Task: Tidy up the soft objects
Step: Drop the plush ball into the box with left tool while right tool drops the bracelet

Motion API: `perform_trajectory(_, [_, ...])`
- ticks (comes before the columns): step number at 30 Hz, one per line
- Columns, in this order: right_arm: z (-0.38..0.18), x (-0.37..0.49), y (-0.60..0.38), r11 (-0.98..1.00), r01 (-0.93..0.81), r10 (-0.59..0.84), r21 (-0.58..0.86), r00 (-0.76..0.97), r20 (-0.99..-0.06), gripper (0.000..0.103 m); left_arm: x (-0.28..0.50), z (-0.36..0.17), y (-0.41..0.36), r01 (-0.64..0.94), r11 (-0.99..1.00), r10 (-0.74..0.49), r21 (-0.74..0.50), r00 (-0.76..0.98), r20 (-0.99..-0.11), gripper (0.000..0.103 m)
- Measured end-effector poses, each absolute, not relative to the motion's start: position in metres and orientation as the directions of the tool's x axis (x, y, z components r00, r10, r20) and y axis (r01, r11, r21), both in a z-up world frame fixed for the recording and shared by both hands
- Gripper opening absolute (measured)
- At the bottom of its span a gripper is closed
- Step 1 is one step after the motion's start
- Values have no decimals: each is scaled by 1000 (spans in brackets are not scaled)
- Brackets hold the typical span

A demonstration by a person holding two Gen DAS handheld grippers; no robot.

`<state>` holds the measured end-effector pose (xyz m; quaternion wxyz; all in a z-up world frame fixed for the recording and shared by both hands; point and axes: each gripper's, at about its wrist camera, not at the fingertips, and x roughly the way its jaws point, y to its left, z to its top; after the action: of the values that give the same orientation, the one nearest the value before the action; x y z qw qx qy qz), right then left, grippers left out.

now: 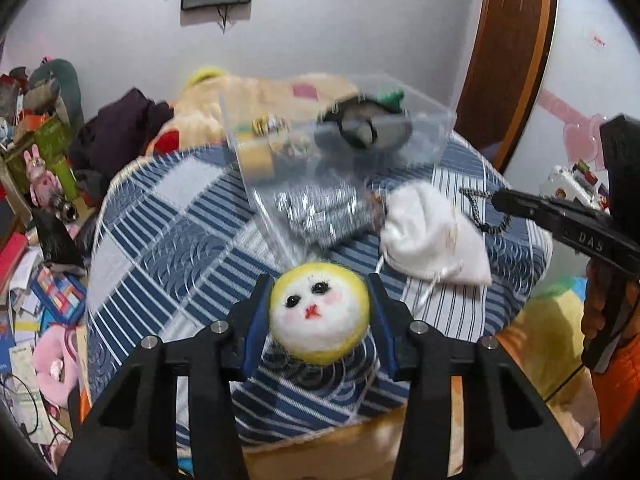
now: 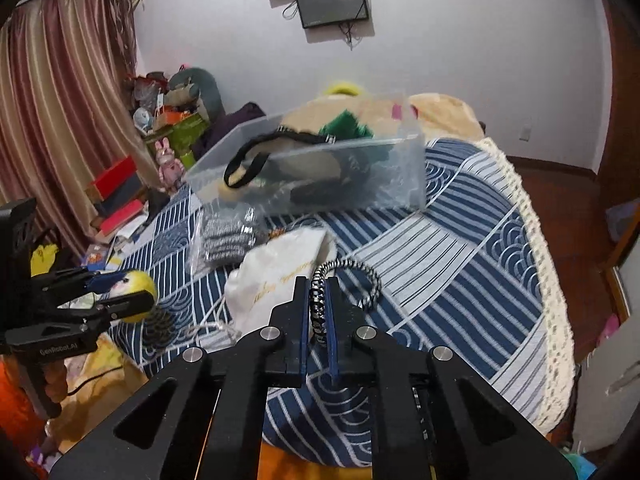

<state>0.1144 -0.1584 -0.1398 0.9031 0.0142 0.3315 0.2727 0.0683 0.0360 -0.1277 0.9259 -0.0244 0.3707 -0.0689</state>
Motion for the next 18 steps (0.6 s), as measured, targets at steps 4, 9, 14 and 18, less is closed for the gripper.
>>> perform_trajectory(4, [-128, 118, -162, 857, -473, 499, 205, 662, -560, 7, 78, -109, 40, 100, 990, -139, -97, 756, -639, 46])
perform_trajectory(9, [-110, 124, -165, 862, -464, 497, 203, 700, -513, 7, 89, -87, 44, 95, 992, -124, -81, 803, -583, 46])
perform_trajectory(14, [-87, 133, -162, 863, -468, 501, 193, 737, -453, 7, 104, -65, 51, 84, 993, -118, -87, 836, -536, 46])
perform_trajectory(18, [-73, 145, -155, 860, -477, 507, 183, 755, -416, 7, 118, -52, 56, 76, 993, -112, -92, 857, -504, 46])
